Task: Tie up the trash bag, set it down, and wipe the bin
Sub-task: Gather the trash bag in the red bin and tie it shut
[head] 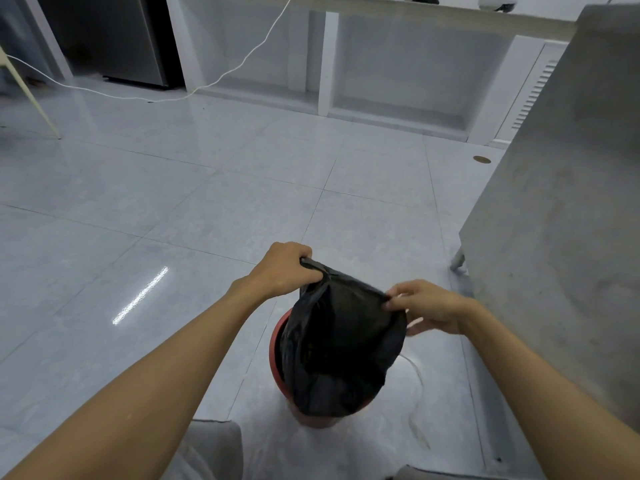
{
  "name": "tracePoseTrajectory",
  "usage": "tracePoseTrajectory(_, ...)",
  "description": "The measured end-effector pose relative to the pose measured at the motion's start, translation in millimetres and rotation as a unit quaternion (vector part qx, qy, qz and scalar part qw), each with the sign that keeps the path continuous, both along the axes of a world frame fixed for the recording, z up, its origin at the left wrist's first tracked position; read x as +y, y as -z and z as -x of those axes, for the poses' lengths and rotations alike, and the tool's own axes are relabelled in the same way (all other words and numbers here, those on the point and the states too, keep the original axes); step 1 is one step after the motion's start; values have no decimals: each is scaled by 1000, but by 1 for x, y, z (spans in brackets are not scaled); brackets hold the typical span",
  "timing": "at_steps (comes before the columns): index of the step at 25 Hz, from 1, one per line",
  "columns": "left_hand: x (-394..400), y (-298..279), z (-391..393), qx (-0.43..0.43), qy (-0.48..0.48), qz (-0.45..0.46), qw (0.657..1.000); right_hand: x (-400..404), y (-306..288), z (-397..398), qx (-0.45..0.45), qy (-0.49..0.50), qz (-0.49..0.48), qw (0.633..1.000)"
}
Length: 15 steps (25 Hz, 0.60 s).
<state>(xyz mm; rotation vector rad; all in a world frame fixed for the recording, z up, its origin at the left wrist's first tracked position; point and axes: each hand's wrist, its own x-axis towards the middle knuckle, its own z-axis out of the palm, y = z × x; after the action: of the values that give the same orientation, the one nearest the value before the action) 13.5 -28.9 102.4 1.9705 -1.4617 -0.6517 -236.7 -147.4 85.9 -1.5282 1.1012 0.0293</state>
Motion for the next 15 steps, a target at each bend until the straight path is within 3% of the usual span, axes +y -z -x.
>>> tracePoseTrajectory(2, 2, -2, 1, 0, 37, -10, 999, -5, -3, -13, -54, 164, 104, 980)
tracePoseTrajectory(4, 2, 0, 2, -20, 62, -16, 998, -4, -7, -34, -63, 213, 201, 954)
tracePoseTrajectory(6, 0, 2, 2, -40, 59, -14, 997, 5, -8, -52, -53, 158, 237, 957)
tracePoseTrajectory(12, -3, 5, 6, 8, 98, 3, 995, 33, -19, -79, -115, 2, 196, 974)
tracePoseTrajectory(15, -2, 8, 4, -29, 106, -8, 994, 36, -22, -74, -158, 30, 104, 982)
